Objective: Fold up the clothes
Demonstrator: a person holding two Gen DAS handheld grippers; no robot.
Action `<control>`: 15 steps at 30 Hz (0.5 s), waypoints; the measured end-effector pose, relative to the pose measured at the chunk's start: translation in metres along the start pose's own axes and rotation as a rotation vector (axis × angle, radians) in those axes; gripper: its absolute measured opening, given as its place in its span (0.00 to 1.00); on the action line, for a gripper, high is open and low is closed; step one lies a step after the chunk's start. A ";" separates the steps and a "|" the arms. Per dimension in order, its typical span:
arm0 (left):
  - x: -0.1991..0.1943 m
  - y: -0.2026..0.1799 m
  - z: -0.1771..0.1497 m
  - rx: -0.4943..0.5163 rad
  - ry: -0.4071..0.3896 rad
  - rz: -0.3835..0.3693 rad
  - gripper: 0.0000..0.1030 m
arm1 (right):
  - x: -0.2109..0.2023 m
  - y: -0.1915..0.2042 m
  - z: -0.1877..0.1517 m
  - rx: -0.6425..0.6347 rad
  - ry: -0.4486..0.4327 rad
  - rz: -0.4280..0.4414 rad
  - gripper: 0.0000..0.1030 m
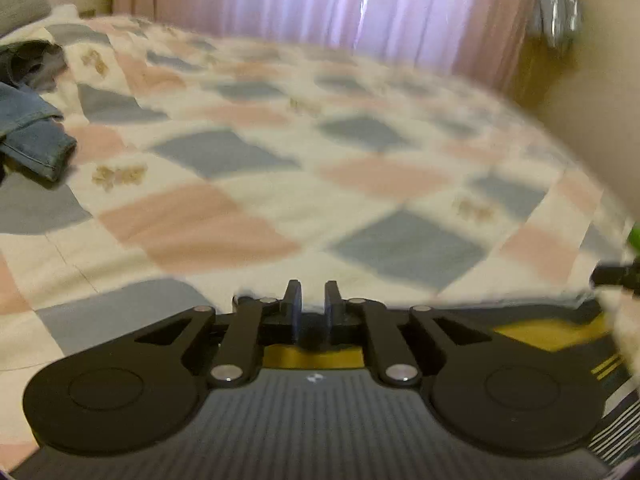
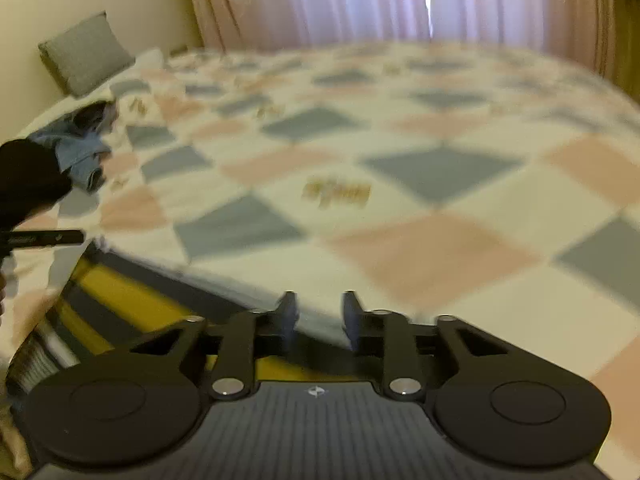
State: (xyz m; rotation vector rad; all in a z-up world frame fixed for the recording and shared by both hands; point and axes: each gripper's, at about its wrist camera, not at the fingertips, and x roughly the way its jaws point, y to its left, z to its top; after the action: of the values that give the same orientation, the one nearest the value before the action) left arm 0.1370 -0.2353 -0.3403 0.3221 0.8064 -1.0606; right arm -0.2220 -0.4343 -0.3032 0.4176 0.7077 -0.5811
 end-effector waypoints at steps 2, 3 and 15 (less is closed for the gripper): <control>0.032 0.007 -0.011 0.010 0.100 0.031 0.07 | 0.035 -0.013 -0.004 -0.013 0.109 -0.053 0.33; 0.032 0.011 -0.012 -0.012 0.097 0.039 0.05 | 0.051 -0.023 -0.014 -0.010 0.184 -0.073 0.26; -0.111 -0.122 -0.059 -0.153 0.054 0.173 0.15 | -0.011 -0.022 0.010 -0.300 0.163 0.248 0.33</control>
State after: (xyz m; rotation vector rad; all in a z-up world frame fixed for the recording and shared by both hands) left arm -0.0211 -0.1861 -0.2844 0.2861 0.8864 -0.8266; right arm -0.2378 -0.4528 -0.2921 0.2688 0.8701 -0.2030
